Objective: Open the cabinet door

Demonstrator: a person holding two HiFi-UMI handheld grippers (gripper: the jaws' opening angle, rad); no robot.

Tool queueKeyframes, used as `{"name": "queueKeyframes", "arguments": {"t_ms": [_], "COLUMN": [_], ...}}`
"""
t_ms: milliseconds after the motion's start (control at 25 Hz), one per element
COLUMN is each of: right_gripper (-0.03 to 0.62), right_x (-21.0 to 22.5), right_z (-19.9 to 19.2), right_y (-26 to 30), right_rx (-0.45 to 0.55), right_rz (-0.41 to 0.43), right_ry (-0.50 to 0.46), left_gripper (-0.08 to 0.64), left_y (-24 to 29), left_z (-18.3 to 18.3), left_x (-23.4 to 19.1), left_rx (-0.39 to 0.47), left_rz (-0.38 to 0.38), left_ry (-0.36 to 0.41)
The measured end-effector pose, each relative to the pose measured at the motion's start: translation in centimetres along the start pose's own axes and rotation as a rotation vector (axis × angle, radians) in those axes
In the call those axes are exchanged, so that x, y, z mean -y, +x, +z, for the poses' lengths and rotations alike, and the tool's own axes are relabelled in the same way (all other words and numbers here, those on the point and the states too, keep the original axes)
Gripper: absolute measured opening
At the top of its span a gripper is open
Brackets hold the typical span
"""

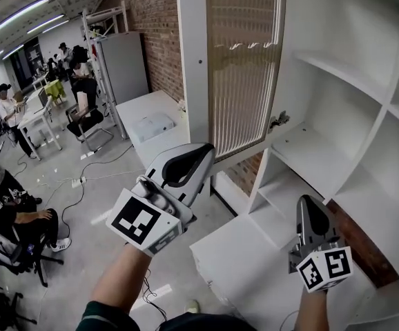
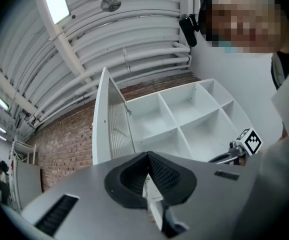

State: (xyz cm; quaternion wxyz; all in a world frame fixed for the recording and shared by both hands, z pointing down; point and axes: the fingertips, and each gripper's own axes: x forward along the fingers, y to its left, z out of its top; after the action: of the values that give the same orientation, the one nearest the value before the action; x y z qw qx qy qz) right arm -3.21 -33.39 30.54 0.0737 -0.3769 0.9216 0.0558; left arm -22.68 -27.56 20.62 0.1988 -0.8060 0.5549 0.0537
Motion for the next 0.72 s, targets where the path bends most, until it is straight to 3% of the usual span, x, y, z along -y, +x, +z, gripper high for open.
{"name": "queueKeyframes", "arguments": {"t_ms": [320, 720], "right_gripper": [0.003, 0.003], "right_x": [0.8, 1.8], "right_z": [-0.5, -1.5], "right_y": [-1.3, -3.1], "right_rx": [-0.004, -0.019], "right_rz": [-0.006, -0.023], "right_ry": [-0.009, -0.01], "left_gripper": [0.006, 0.006], "left_y": [-0.2, -1.4], "left_z": [-4.5, -8.4], "left_x": [5.1, 7.4], "left_rx": [-0.073, -0.14], "left_rz": [-0.007, 0.029], "left_ry": [-0.162, -0.22]}}
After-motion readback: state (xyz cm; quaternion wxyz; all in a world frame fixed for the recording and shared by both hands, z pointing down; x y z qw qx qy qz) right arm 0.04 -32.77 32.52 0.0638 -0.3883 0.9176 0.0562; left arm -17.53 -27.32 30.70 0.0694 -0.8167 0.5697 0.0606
